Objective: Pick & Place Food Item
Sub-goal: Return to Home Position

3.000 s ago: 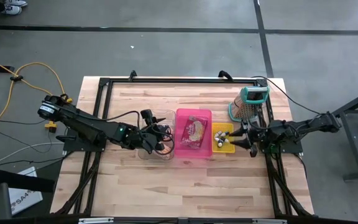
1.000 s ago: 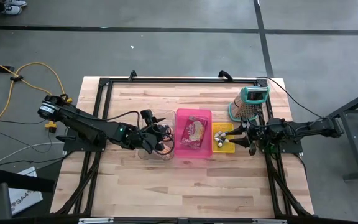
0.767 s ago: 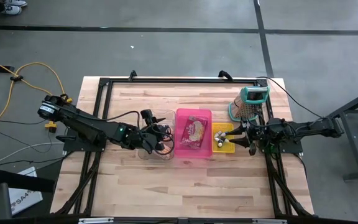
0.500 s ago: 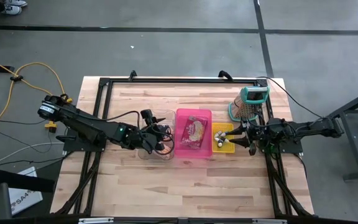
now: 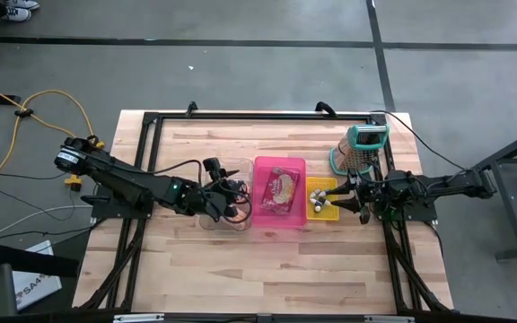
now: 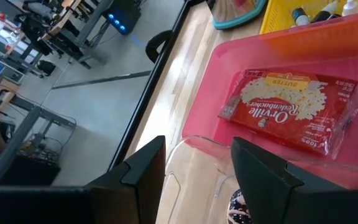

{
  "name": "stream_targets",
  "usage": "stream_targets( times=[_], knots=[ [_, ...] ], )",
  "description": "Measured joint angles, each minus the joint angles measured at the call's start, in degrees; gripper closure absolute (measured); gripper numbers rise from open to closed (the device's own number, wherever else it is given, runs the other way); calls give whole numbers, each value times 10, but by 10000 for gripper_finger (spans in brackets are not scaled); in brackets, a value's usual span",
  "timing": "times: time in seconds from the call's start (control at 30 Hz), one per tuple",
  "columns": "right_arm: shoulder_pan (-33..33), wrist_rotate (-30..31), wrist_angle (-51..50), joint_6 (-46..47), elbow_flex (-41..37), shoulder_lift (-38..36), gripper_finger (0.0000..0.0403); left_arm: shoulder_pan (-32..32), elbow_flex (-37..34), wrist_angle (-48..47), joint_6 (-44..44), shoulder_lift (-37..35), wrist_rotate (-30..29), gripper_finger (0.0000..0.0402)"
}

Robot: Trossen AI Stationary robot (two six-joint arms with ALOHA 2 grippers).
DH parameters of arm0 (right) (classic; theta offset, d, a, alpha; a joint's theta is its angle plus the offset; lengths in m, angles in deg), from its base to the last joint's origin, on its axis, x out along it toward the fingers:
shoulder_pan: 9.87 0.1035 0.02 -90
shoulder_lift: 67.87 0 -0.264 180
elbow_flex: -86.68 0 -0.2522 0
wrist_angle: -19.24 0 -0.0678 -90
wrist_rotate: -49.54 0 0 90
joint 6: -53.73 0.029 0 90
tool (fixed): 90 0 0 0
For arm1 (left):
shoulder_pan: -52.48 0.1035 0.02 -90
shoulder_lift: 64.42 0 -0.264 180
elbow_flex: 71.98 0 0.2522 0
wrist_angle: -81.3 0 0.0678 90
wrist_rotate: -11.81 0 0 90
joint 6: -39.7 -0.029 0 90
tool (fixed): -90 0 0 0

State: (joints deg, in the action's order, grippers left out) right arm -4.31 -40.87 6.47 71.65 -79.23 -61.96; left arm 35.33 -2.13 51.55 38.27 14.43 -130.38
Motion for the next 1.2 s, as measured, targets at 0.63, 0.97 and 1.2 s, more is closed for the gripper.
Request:
stream_targets(
  times=[0.63, 0.97, 1.2],
  knots=[
    [0, 0, 0, 0, 0, 0, 241, 85, 0, 56, -23, -22, 242, 227],
    [0, 0, 0, 0, 0, 0, 241, 160, 0, 85, -47, -63, 329, 227],
    [0, 0, 0, 0, 0, 0, 241, 204, 0, 91, -38, -101, 346, 227]
  ],
)
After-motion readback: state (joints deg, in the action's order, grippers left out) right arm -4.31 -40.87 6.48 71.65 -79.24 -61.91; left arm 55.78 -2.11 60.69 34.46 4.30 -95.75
